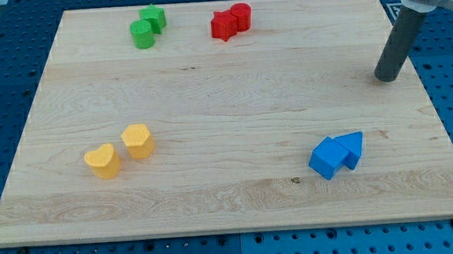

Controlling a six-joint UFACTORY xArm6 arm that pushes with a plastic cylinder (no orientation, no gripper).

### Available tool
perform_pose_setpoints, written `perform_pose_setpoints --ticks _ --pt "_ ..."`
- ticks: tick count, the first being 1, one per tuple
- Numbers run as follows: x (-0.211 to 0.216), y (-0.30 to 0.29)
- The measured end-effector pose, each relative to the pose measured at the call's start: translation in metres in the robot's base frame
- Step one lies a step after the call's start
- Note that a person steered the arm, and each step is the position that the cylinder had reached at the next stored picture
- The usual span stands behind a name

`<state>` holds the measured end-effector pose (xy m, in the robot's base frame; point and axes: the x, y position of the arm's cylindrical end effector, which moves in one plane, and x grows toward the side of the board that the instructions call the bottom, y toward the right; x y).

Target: Move your arm closer to blue cube

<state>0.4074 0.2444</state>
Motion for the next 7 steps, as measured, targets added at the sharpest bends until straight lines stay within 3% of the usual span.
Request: perform_pose_setpoints --ticks 2,3,5,7 --pt "0.000 -0.076" --pt "0.004 -0.060" --pt "0.061 -0.009" --pt "0.149 0.019"
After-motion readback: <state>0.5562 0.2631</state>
